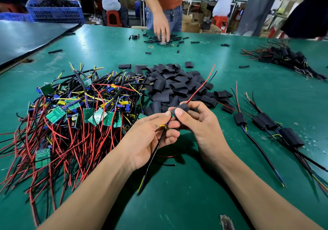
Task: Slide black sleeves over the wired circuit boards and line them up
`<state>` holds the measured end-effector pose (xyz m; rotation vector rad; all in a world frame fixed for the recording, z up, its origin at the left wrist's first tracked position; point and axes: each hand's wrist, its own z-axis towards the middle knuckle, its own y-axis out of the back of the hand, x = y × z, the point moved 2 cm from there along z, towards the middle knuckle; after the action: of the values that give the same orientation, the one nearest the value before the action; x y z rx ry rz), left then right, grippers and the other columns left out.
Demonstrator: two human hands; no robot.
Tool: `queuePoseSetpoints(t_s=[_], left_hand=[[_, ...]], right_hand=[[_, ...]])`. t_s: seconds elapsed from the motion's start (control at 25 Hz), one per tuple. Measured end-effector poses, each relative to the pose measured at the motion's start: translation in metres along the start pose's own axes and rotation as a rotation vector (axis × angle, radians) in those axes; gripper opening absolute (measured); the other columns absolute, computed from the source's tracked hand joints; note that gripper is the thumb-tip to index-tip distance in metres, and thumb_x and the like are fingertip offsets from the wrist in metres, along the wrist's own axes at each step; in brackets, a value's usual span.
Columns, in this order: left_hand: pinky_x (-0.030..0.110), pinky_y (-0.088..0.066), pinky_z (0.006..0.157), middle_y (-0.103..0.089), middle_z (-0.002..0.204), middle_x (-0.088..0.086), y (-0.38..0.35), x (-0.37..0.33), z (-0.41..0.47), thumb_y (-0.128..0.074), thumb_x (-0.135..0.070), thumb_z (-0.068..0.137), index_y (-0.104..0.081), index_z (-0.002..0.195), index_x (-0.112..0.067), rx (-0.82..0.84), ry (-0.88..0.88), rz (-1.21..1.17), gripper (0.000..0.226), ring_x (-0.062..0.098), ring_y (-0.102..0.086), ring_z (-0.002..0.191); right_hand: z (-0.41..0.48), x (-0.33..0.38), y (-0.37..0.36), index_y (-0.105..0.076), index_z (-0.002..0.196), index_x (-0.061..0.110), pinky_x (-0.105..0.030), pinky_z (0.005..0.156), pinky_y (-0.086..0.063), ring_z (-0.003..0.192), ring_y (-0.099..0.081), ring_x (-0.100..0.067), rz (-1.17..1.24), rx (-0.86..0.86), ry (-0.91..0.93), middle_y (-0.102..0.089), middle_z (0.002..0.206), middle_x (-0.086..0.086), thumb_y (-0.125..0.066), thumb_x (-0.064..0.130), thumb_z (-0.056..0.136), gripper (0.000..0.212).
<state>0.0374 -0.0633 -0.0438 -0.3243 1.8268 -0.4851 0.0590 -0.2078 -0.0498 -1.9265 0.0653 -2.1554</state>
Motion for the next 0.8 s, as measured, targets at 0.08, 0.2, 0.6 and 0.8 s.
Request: queuePoseSetpoints(t_s=[0.08, 0.2, 0.6, 0.8], left_hand=[[0.024, -0.058, 0.058, -0.070, 0.076, 0.005, -0.0006, 0.0003, 0.0011, -0.062, -0.022, 0.094, -0.072, 0.093, -0.010, -0.008, 0.009, 0.007, 0.016, 0.014, -0.065, 0.057], [0.025, -0.057, 0.055, -0.072, 0.078, 0.007, -0.0003, -0.0006, 0.0009, -0.063, -0.017, 0.092, -0.069, 0.095, -0.005, -0.030, 0.045, 0.009, 0.014, 0.016, -0.067, 0.058], [0.024, -0.055, 0.052, -0.070, 0.074, 0.006, 0.0005, 0.0000, 0.0003, -0.067, -0.014, 0.087, -0.070, 0.088, -0.008, -0.025, 0.045, -0.024, 0.006, 0.014, -0.064, 0.054], [0.023, -0.055, 0.052, -0.068, 0.071, 0.005, 0.0023, -0.0004, 0.0016, -0.067, -0.014, 0.087, -0.068, 0.092, -0.008, -0.049, 0.046, -0.044, 0.008, 0.013, -0.063, 0.053]], right_hand=[[0.0017, 0.0015, 0.0018, -0.056, 0.115, -0.005, -0.045, 0.098, -0.052, 0.092, -0.070, -0.023, 0.006, 0.001, -0.001, -0.075, 0.107, -0.017, -0.077, 0.026, 0.075, 0.055], [0.0047, 0.0030, 0.0051, -0.057, 0.113, -0.003, -0.039, 0.090, -0.056, 0.086, -0.070, -0.022, 0.003, -0.008, 0.011, -0.076, 0.103, -0.017, -0.078, 0.027, 0.073, 0.054], [0.0070, 0.0020, 0.0067, -0.064, 0.095, 0.011, -0.041, 0.088, -0.057, 0.091, -0.073, -0.025, -0.017, 0.026, 0.025, -0.076, 0.108, -0.012, -0.069, 0.054, 0.081, 0.045], [0.0037, -0.0017, 0.0020, -0.064, 0.093, 0.015, -0.051, 0.098, -0.051, 0.091, -0.071, -0.027, 0.043, 0.058, 0.003, -0.075, 0.110, -0.013, -0.073, 0.048, 0.079, 0.037]])
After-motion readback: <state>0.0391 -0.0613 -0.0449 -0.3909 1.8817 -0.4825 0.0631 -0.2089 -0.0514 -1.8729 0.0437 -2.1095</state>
